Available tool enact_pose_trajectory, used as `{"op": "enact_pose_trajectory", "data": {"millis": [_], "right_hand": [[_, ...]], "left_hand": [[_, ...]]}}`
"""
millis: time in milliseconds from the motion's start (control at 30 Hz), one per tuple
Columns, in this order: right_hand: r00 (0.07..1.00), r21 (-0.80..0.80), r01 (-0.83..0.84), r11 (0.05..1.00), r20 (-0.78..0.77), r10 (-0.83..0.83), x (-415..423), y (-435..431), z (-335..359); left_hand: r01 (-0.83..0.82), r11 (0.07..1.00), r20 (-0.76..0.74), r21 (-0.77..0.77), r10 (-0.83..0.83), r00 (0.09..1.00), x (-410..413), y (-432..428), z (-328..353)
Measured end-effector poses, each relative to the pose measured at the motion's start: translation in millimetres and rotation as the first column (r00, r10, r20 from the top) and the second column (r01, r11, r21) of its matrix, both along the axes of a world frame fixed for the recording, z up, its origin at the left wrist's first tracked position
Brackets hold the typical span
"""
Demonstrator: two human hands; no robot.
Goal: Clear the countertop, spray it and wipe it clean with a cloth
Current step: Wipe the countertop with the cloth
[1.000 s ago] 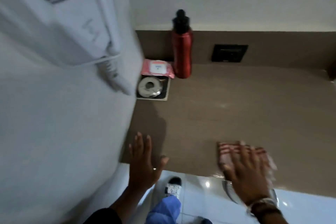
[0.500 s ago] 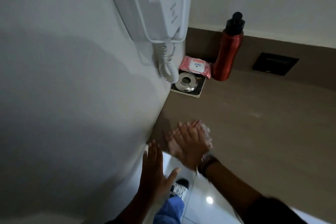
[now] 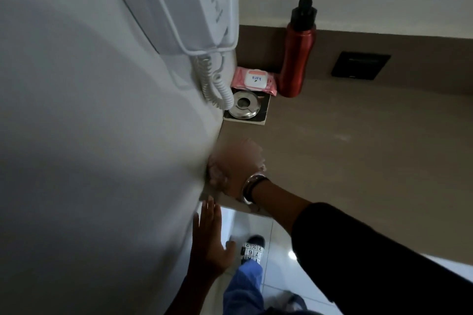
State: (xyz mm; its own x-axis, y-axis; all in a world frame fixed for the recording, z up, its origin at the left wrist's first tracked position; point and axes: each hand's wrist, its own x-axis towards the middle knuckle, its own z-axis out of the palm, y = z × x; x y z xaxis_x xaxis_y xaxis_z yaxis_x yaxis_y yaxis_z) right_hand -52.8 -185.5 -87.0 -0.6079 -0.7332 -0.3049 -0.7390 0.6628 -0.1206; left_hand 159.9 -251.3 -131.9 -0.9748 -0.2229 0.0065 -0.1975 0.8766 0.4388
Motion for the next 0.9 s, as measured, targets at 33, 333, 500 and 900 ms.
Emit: {"op": "enact_pose_trajectory", "data": {"millis": [33, 333, 500, 900], "right_hand": [[0.996, 0.006, -0.077, 0.997, -0.05, 0.077, 5, 11, -2], [0.989, 0.106, -0.149, 0.983, 0.027, 0.147, 68, 210, 6], [0.997, 0.175, 0.077, 0.982, 0.013, -0.081, 76, 317, 21], [0.721, -0.257, 0.675, 0.692, 0.428, -0.544, 56, 400, 38]], "left_hand": [[0.008, 1.0, -0.026, -0.004, -0.008, 1.0, 4, 0, -1], [-0.005, 1.0, -0.197, 0.002, 0.005, 0.98, 5, 31, 25], [0.123, 0.991, -0.231, 0.045, -0.109, 0.967, -26, 80, 53], [0.269, 0.856, 0.12, 0.442, -0.353, 0.928, -121, 201, 86]]}}
